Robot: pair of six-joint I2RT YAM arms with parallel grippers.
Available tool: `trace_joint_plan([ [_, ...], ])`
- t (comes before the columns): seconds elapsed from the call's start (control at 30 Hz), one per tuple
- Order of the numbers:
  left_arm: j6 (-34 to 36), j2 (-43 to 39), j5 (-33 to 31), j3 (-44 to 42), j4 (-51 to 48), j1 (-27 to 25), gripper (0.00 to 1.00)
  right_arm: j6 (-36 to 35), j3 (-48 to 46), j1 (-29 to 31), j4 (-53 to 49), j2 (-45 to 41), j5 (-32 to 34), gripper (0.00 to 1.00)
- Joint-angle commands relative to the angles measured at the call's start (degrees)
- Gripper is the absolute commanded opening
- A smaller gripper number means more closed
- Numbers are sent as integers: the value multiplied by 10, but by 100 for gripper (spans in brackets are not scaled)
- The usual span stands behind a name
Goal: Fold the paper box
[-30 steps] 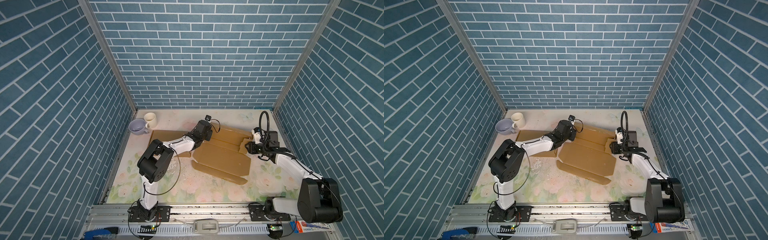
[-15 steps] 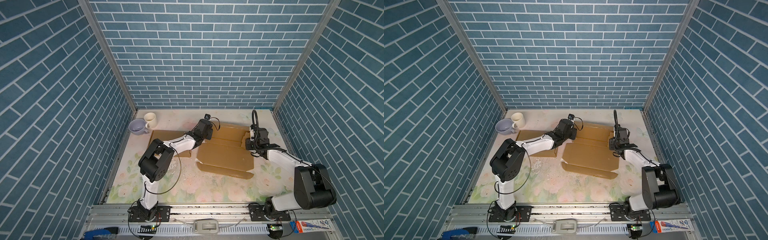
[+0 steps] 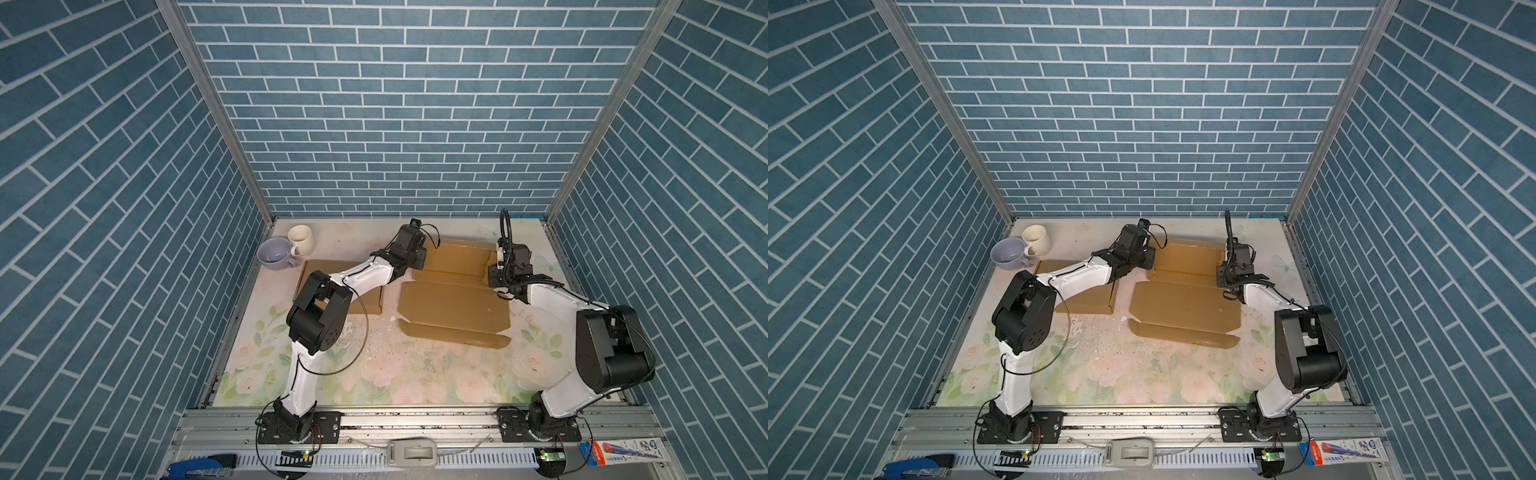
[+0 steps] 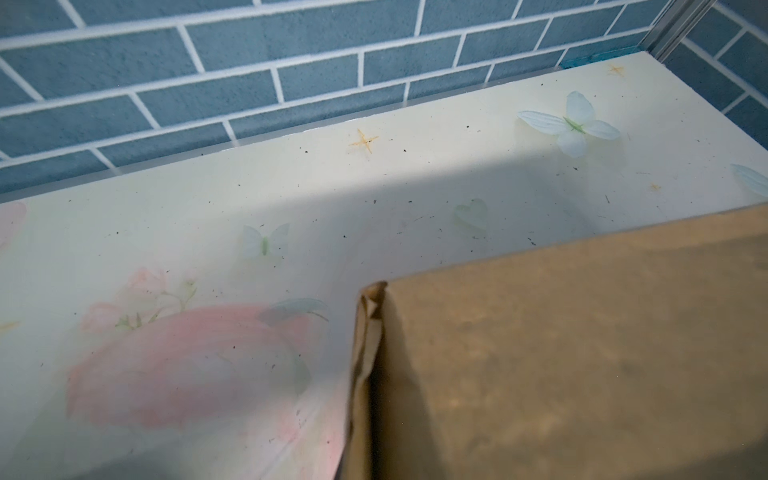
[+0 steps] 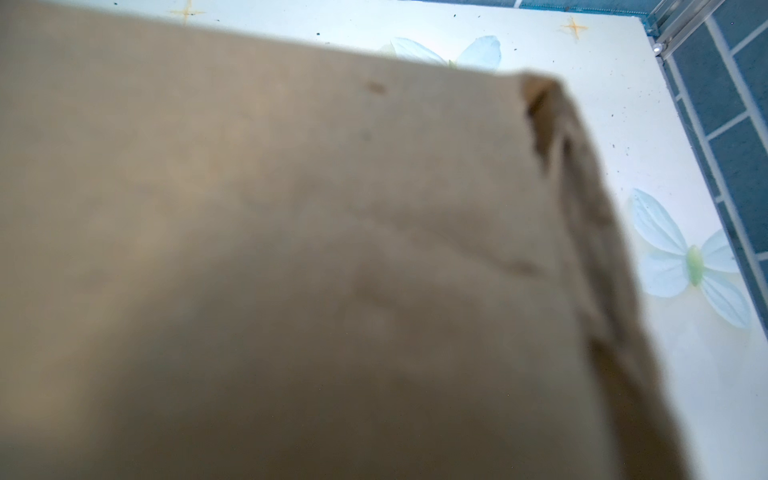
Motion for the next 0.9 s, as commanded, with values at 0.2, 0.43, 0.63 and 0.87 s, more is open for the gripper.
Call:
trace_joint_plan([
  [0.2,17,84,66,100,-199,22,0,7,66,-6,-9,47,6,23],
  [0.43,12,110,86,159,-241,23,0,33,88,-4,-30,63,77,8],
  [0.63,-10,99,93,150,-232,17,0,49,85,18,-31,61,164,0],
  [0.87,-49,64,53,169,-327,13,0,159,159,27,-248,31,161,0],
])
